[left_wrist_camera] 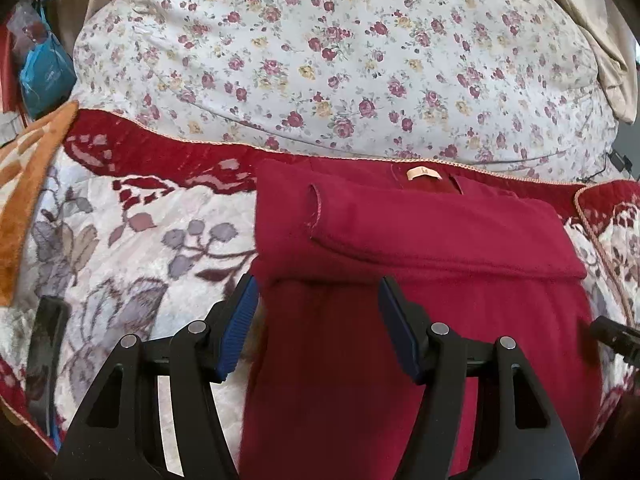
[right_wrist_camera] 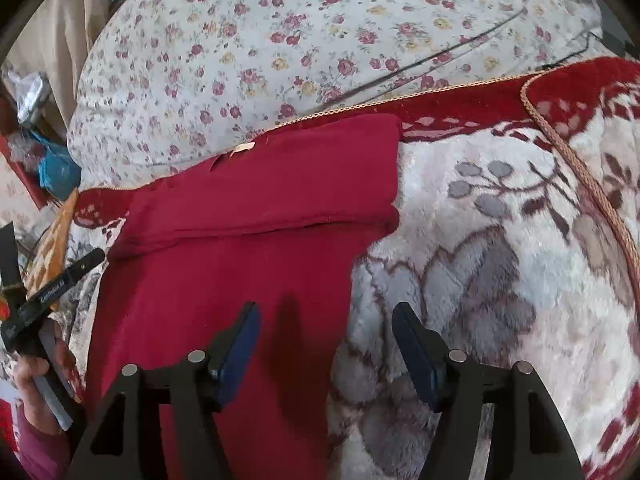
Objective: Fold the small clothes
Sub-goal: 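Grasp the sweater hem with the right gripper and lift it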
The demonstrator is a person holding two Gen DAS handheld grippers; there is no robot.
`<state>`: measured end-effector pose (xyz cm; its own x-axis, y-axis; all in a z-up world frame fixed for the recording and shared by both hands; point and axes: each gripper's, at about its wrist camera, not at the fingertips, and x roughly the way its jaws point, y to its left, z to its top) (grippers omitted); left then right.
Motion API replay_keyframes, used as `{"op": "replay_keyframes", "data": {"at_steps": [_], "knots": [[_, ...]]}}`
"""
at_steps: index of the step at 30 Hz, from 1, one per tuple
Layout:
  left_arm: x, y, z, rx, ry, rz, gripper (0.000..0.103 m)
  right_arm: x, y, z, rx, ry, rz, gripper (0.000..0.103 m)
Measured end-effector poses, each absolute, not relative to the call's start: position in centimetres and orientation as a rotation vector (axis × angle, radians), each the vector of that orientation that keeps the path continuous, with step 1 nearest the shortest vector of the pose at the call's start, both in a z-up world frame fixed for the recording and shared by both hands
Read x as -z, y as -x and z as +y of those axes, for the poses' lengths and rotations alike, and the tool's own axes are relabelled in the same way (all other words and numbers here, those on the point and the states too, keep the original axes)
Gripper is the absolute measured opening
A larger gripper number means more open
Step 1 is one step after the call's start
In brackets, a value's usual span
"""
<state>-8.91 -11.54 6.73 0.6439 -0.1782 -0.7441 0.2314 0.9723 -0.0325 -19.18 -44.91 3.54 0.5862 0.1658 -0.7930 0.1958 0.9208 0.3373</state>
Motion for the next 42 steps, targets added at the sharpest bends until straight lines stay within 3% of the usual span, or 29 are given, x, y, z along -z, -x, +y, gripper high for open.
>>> {"op": "replay_keyframes", "data": {"at_steps": [21, 32, 33, 35, 36, 37, 42], "knots": [[-5.3, 11.3, -8.1, 0.225, -0.032, 0.93, 0.062, -3.1, 18.0, -46.2, 0.064, -0.5, 0.955, 0.072], [-3.6, 16.1, -7.0, 0.28, 0.026, 1.027, 0.062, -3.0, 22.4, -42.0, -0.113, -0.349, 1.036, 0.071], [-3.6, 16.7, -6.9, 0.276, 0.023, 1.029, 0.062, -2.9, 22.7, -41.6, -0.104, -0.323, 1.026, 0.068], [-3.4, 17.7, -6.4, 0.268, 0.033, 1.033, 0.062, -2.8, 23.0, -40.6, -0.088, -0.239, 1.019, 0.034], [-3.3, 18.1, -6.0, 0.263, 0.045, 1.039, 0.062, -2.9, 23.1, -40.4, -0.095, -0.221, 1.008, 0.03], [-3.1, 18.9, -5.4, 0.253, 0.065, 1.046, 0.062, -3.2, 23.4, -40.1, -0.1, -0.206, 0.988, 0.018], [-2.8, 21.9, -3.3, 0.239, 0.111, 1.046, 0.062, -4.9, 24.8, -39.8, -0.043, -0.087, 0.914, 0.008]]}}
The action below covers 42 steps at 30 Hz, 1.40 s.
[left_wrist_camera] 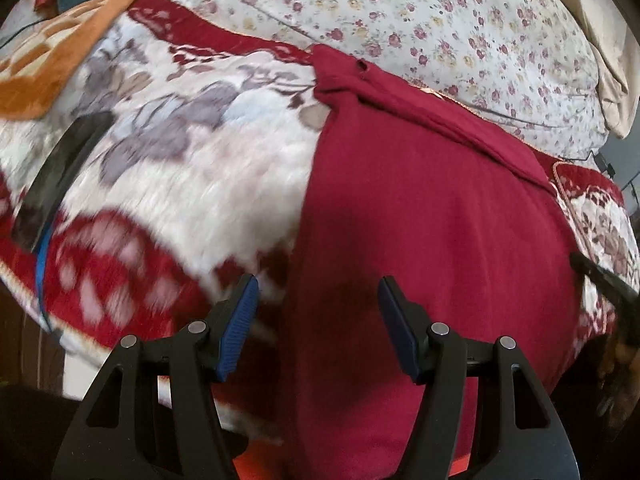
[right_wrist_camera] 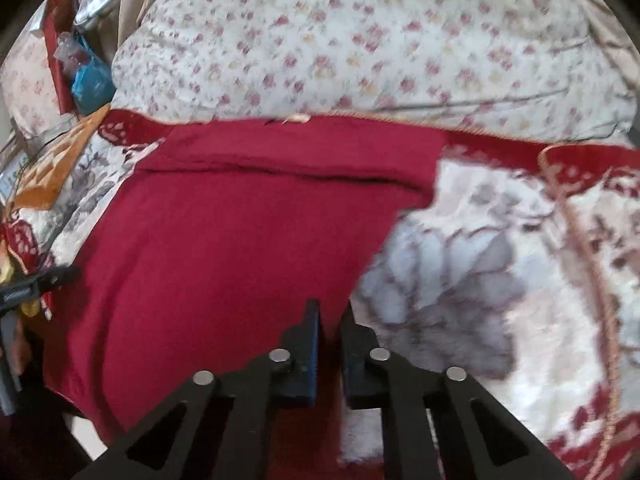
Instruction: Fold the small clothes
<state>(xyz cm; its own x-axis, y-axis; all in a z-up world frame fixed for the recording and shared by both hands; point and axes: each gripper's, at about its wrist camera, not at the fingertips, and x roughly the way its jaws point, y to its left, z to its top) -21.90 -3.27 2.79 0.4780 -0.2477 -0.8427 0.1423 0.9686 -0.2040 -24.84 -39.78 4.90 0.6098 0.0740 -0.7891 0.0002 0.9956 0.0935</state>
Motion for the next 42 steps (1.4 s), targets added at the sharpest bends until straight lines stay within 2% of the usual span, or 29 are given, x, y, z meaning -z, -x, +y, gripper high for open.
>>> {"op": "replay_keyframes", "data": {"at_steps": [6, 9, 10, 11, 12, 21, 26, 42], "knots": [[-2.5, 24.5, -2.2, 0.246, 0.082, 1.063, 0.062, -4.6, 25.7, -43.4, -0.004, -0.206, 0.951, 0.005], [-2.1, 25.3, -1.6, 0.268, 0.098, 1.092, 0.062, -5.7, 27.8, -44.1, -0.129, -0.383, 0.924, 0.01], [-1.8, 25.7, -1.4, 0.272, 0.105, 1.107, 0.062, -5.7, 28.4, -43.9, -0.168, -0.435, 0.942, 0.033], [-1.6, 25.8, -1.2, 0.276, 0.11, 1.114, 0.062, -5.3, 29.3, -43.8, -0.208, -0.482, 0.995, 0.067], [-1.3, 26.0, -1.1, 0.282, 0.117, 1.12, 0.062, -5.1, 29.9, -43.4, -0.219, -0.499, 1.026, 0.076], [-1.1, 26.8, -1.2, 0.313, 0.122, 1.124, 0.062, -0.5, 33.7, -39.9, -0.217, -0.392, 1.269, 0.075], [-1.1, 26.9, -1.0, 0.326, 0.13, 1.126, 0.062, -1.2, 32.7, -38.3, -0.27, -0.388, 1.236, 0.072], [-0.3, 26.7, -2.0, 0.306, 0.037, 1.134, 0.062, -1.1, 32.7, -37.3, -0.293, -0.376, 1.234, 0.072]]}}
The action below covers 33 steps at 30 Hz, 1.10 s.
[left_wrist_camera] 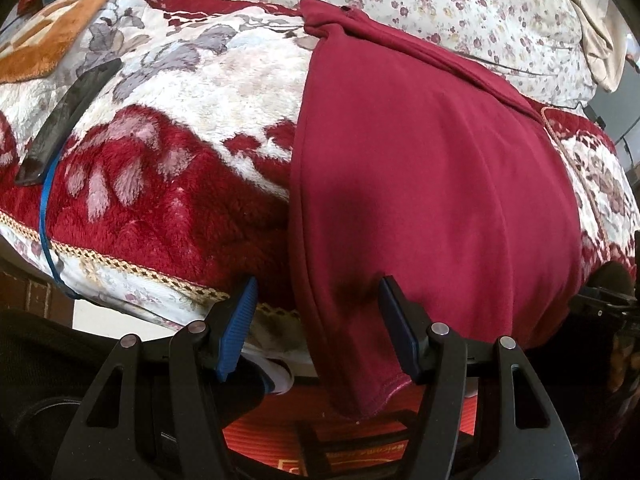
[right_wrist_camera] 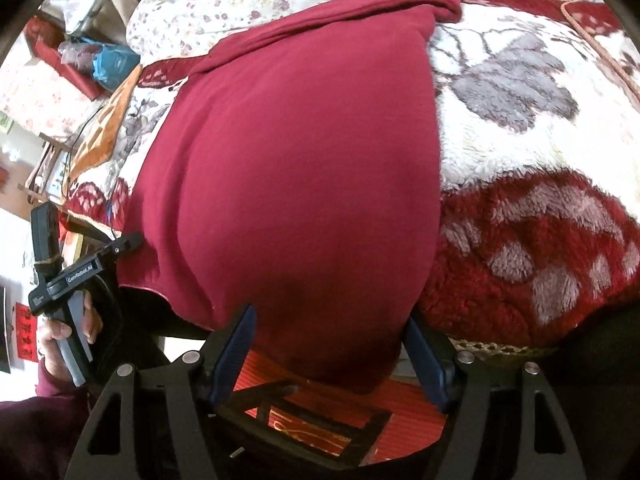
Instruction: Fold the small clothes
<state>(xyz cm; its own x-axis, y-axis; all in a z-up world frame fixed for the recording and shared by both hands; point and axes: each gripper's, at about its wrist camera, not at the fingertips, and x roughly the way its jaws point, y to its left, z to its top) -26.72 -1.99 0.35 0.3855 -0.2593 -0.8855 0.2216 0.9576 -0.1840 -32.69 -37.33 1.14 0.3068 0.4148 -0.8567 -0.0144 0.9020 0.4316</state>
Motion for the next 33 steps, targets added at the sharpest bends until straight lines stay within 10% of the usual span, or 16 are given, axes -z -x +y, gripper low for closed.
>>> {"op": "replay_keyframes", "data": {"at_steps": [21, 25, 33], "knots": [[-0.1, 26.9, -2.5, 0.329, 0.011, 1.153, 0.062, -0.8, 32.0, -36.1, -0.329, -0.363, 1.23, 0.072], [-0.2, 27.0, -2.6, 0.332, 0.015, 1.152, 0.061, -1.3, 32.2, -35.2, -0.349, -0.255, 1.231, 0.031], [-0.2, 26.8, -2.6, 0.336, 0.005, 1.158, 0.061, -1.0, 31.8, -35.0, -0.387, -0.27, 1.244, 0.027]]}}
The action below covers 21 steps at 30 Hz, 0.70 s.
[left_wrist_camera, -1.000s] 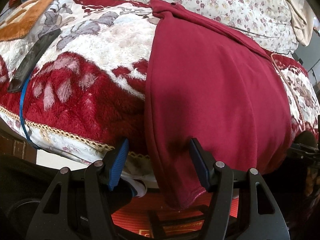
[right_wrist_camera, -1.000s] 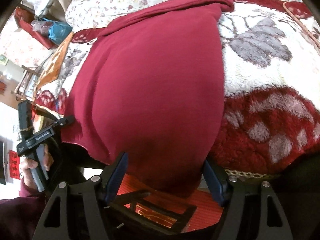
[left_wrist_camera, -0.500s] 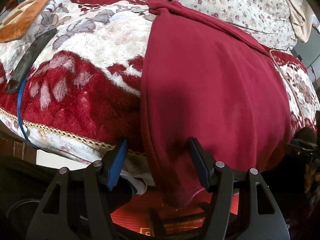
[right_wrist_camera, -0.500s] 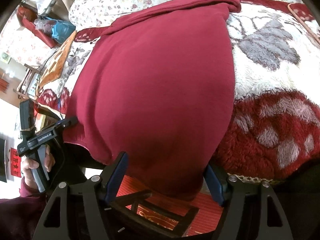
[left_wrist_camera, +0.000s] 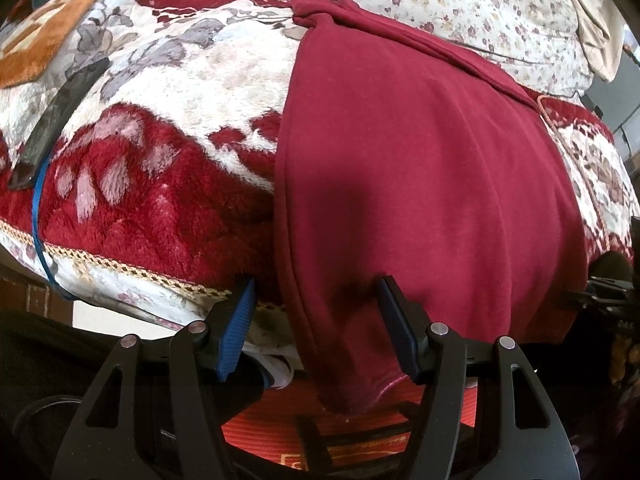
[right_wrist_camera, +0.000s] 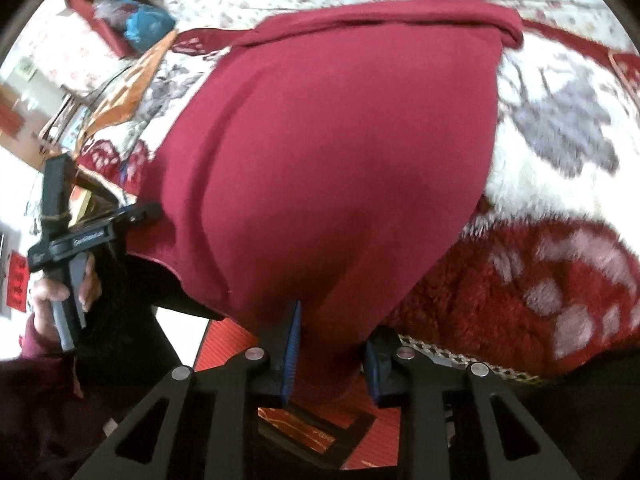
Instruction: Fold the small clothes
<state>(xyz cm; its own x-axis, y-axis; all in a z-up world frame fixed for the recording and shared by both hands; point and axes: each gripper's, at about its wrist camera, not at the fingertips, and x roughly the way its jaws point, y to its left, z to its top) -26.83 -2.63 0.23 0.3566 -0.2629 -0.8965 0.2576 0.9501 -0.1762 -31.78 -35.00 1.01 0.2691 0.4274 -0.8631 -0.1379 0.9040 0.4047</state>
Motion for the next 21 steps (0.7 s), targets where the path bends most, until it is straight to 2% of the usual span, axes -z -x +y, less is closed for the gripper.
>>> {"op": "replay_keyframes", "data": {"at_steps": [3, 5, 12, 21], "knots": [[-0.43, 26.94, -2.48, 0.363, 0.031, 1.169, 0.061, 0.07, 31.71, -34.76, -0.381, -0.294, 1.281, 0.028], [-0.75, 27.13, -2.53, 0.393, 0.052, 1.172, 0.061, -0.1, 31.76, -34.64, -0.386, -0.29, 1.272, 0.034], [-0.13, 26.94, -3.13, 0.355, 0.011, 1.183, 0.061, -0.25, 31.91, -34.69, -0.403, -0.329, 1.263, 0.044], [-0.3, 26.83, -3.18, 0.354, 0.017, 1.177, 0.061, -0.21, 32.01, -35.09, -0.41, -0.373, 1.257, 0.047]]}}
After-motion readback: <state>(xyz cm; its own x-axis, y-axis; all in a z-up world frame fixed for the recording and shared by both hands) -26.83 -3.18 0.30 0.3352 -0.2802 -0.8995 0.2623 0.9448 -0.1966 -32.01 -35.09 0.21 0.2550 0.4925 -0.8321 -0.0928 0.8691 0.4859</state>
